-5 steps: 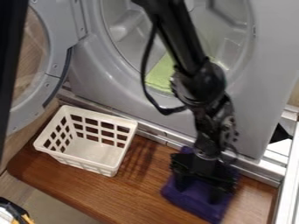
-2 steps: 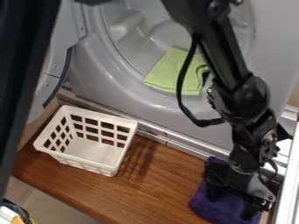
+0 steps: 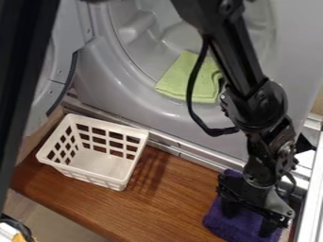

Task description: Moved the object to the right side

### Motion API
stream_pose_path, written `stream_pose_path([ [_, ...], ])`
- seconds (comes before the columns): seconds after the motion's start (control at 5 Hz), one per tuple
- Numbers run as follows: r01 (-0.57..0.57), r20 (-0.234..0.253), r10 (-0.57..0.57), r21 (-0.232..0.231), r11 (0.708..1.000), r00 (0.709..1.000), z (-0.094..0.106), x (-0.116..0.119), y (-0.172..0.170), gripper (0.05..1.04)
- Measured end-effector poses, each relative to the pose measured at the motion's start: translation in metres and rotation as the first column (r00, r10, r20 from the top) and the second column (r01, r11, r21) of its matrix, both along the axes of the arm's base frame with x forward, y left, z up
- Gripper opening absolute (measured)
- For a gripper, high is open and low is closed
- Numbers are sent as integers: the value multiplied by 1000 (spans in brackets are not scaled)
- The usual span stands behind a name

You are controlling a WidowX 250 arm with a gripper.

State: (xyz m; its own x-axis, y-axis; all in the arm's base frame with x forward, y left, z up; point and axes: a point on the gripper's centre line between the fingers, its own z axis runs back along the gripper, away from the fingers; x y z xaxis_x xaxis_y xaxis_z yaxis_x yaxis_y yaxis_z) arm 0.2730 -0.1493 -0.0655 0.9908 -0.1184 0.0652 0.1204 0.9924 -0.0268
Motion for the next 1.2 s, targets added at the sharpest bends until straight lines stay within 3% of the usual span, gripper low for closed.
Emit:
stream_pose_path([
  [0.4, -16, 34, 17, -25, 1000, 999, 21, 3, 5, 999],
  [0.6, 21, 72, -19, -24, 999, 997, 37, 2, -5, 999],
  [0.8, 21, 149, -17, -28, 999, 989, 63, 0, -6, 999],
  [1.2, 18, 150, -13, -28, 999, 989, 64, 0, -5, 999],
])
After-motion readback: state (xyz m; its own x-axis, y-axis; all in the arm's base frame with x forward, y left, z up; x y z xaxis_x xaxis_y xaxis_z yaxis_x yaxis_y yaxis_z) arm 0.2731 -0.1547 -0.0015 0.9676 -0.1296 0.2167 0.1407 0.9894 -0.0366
